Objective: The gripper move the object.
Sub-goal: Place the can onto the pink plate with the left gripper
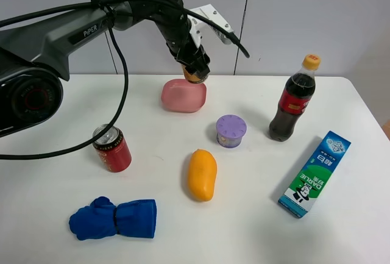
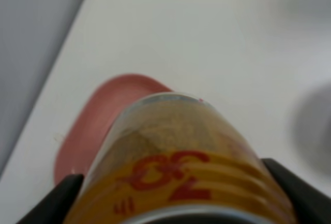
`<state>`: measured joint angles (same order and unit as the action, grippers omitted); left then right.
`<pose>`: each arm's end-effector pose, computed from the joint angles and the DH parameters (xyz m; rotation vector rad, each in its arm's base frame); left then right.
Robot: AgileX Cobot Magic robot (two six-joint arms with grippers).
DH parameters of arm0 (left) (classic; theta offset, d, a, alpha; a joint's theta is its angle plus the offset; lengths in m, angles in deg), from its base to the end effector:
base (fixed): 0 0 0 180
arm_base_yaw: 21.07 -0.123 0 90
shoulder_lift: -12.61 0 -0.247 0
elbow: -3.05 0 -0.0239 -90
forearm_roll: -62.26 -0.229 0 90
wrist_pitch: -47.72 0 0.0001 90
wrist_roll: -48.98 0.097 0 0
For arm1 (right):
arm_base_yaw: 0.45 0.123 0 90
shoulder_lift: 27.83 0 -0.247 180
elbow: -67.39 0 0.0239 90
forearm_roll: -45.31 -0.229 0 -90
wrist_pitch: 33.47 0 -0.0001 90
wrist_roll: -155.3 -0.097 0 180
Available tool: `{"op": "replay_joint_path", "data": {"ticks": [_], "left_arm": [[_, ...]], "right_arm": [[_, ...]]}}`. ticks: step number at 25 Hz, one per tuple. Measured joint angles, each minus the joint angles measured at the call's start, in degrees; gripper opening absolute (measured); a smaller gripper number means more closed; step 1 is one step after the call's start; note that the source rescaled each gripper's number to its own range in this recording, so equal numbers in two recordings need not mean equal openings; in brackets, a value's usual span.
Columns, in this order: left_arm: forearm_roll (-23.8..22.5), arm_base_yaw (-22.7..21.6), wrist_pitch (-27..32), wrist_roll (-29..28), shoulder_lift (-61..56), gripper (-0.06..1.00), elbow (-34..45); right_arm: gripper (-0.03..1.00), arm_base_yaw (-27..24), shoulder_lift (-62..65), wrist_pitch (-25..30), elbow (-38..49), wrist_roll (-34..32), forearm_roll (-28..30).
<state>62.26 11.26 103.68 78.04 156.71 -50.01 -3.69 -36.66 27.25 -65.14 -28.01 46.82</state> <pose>0.4075 -0.2579 0.2062 1.3098 2.2063 -0.0217 0.0194 -0.0033 0.2637 0.1179 2.0388 -0.0308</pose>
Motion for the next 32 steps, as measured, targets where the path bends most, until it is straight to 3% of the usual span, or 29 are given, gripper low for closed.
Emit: {"op": "replay_joint_path", "data": {"ticks": [7, 21, 32], "left_arm": [[-0.61, -0.98, -8.15, -0.18, 2.66, 0.0, 0.0], [-0.86, -3.61, -11.45, -0.39, 9.58, 0.0, 0.0], [-4.46, -5.24, -10.48, -2.13, 11.12, 0.0, 0.0]], "right_arm": [[1.0, 0.0, 0.0, 0.0, 0.0, 0.0, 0.0], [1.0, 0.0, 0.0, 0.0, 0.0, 0.0, 0.0], [1.0, 0.0, 0.0, 0.0, 0.0, 0.0, 0.0]]}}
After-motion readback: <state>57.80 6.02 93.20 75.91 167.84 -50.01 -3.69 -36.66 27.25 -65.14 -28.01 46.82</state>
